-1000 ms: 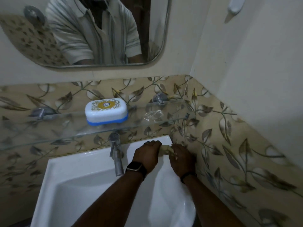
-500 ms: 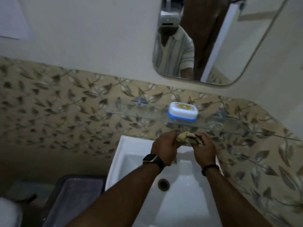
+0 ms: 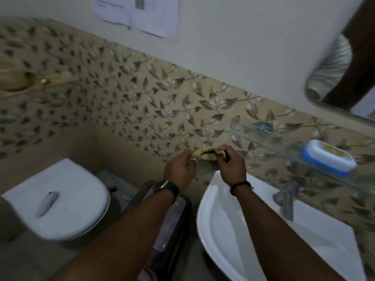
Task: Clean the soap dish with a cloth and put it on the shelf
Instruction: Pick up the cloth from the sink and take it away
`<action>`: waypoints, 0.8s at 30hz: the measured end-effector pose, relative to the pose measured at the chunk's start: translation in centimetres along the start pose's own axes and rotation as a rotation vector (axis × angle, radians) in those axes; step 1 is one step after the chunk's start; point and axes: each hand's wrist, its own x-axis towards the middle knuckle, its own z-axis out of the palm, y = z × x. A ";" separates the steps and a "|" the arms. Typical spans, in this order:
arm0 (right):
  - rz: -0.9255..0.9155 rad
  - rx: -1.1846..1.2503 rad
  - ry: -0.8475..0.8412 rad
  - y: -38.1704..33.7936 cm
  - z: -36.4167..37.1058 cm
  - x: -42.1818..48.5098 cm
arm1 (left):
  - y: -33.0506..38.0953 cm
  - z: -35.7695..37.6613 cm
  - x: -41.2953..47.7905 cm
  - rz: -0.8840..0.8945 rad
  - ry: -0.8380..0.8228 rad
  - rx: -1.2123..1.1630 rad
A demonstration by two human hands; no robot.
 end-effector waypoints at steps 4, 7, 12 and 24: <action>-0.027 -0.091 -0.211 0.0 5.9 0.6 | -5.1 -1.2 -2.1 -0.201 0.040 -0.025; 0.028 -0.217 -0.428 1.1 10.7 0.5 | -8.9 -0.7 -4.2 -0.395 0.077 -0.090; 0.040 -0.339 -0.661 4.1 17.4 -0.6 | -14.5 1.5 -7.0 -0.589 0.084 -0.182; 0.034 -0.682 -0.919 15.5 32.5 -0.8 | -30.3 10.2 -9.3 -0.719 -0.117 0.084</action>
